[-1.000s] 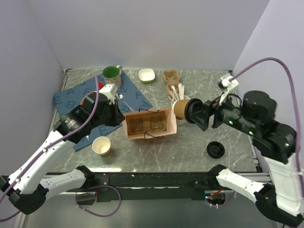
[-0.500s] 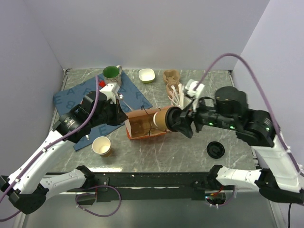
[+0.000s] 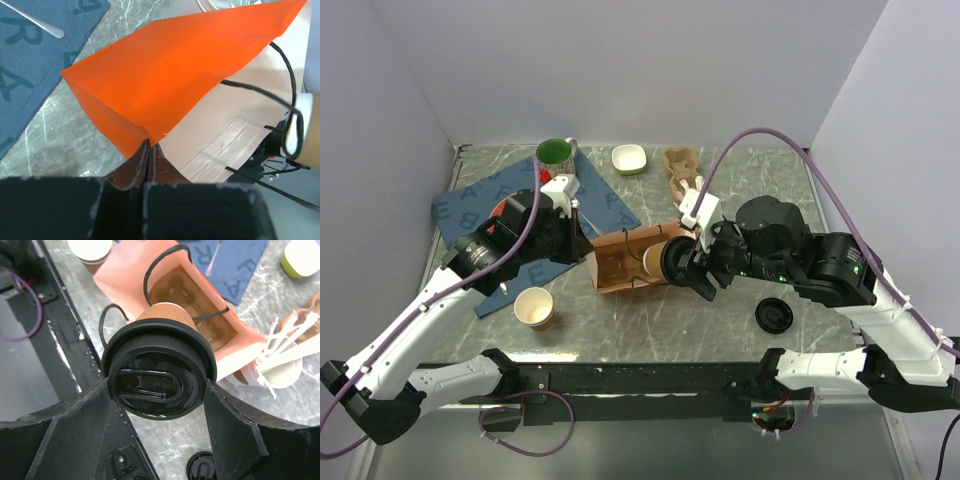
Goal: Pack the takeout coffee
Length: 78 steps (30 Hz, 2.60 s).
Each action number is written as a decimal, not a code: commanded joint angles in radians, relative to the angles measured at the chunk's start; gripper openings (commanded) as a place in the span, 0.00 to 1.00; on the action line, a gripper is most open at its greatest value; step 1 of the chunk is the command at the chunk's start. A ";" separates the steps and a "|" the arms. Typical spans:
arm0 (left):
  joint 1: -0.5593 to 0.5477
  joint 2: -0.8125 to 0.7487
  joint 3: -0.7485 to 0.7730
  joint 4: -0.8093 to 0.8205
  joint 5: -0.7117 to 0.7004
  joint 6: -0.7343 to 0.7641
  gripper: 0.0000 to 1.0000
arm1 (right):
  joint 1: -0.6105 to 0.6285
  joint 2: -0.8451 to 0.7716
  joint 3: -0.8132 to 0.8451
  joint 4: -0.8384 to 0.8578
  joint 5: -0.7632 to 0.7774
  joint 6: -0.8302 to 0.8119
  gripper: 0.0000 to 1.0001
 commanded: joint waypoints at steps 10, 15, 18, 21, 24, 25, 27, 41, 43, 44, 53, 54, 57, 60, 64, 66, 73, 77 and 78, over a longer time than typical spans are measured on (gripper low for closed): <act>-0.001 0.014 0.020 0.008 0.032 0.012 0.01 | 0.016 -0.097 -0.112 0.046 0.147 0.064 0.46; -0.001 0.014 0.015 0.013 0.037 -0.004 0.01 | 0.017 -0.086 -0.104 0.024 0.152 0.052 0.46; -0.001 0.005 0.006 0.014 0.035 -0.010 0.01 | 0.017 -0.104 -0.118 0.030 0.178 0.058 0.45; -0.001 0.003 0.008 0.007 0.031 -0.008 0.01 | 0.017 -0.123 -0.137 0.047 0.207 0.071 0.45; -0.001 0.002 0.015 0.007 0.029 -0.005 0.01 | 0.017 -0.129 -0.144 0.052 0.218 0.081 0.44; -0.001 0.003 0.015 0.007 0.031 -0.001 0.01 | 0.017 -0.127 -0.144 0.052 0.218 0.079 0.45; -0.001 0.009 0.021 0.008 0.040 0.004 0.01 | 0.016 -0.123 -0.141 0.061 0.210 0.073 0.45; -0.001 -0.092 -0.088 0.232 0.176 0.179 0.01 | 0.022 -0.002 -0.127 0.116 0.111 -0.116 0.43; -0.001 -0.104 -0.117 0.261 0.186 0.211 0.01 | 0.025 0.009 -0.129 0.112 0.114 -0.139 0.43; -0.001 -0.115 -0.124 0.267 0.187 0.219 0.01 | 0.026 0.014 -0.132 0.107 0.115 -0.148 0.43; 0.000 -0.100 -0.160 0.275 0.215 0.265 0.01 | 0.085 -0.005 -0.302 0.179 0.181 -0.234 0.41; -0.001 -0.100 -0.158 0.275 0.212 0.268 0.01 | 0.089 -0.005 -0.327 0.194 0.199 -0.252 0.41; -0.001 -0.097 -0.150 0.275 0.190 0.242 0.01 | 0.114 -0.009 -0.363 0.219 0.239 -0.284 0.41; -0.001 -0.091 -0.143 0.278 0.201 0.201 0.01 | 0.123 -0.034 -0.416 0.291 0.296 -0.315 0.41; -0.001 -0.077 -0.149 0.278 0.256 0.199 0.01 | 0.125 -0.048 -0.460 0.340 0.307 -0.353 0.41; -0.001 -0.098 -0.184 0.315 0.264 0.213 0.01 | 0.125 -0.032 -0.460 0.358 0.308 -0.373 0.41; -0.001 -0.100 -0.215 0.300 0.252 0.291 0.01 | 0.120 0.020 -0.391 0.391 0.282 -0.422 0.41; -0.001 -0.126 -0.233 0.336 0.259 0.331 0.01 | 0.111 0.031 -0.368 0.375 0.266 -0.435 0.41; -0.001 -0.132 -0.241 0.341 0.262 0.343 0.01 | 0.105 0.027 -0.379 0.377 0.255 -0.438 0.41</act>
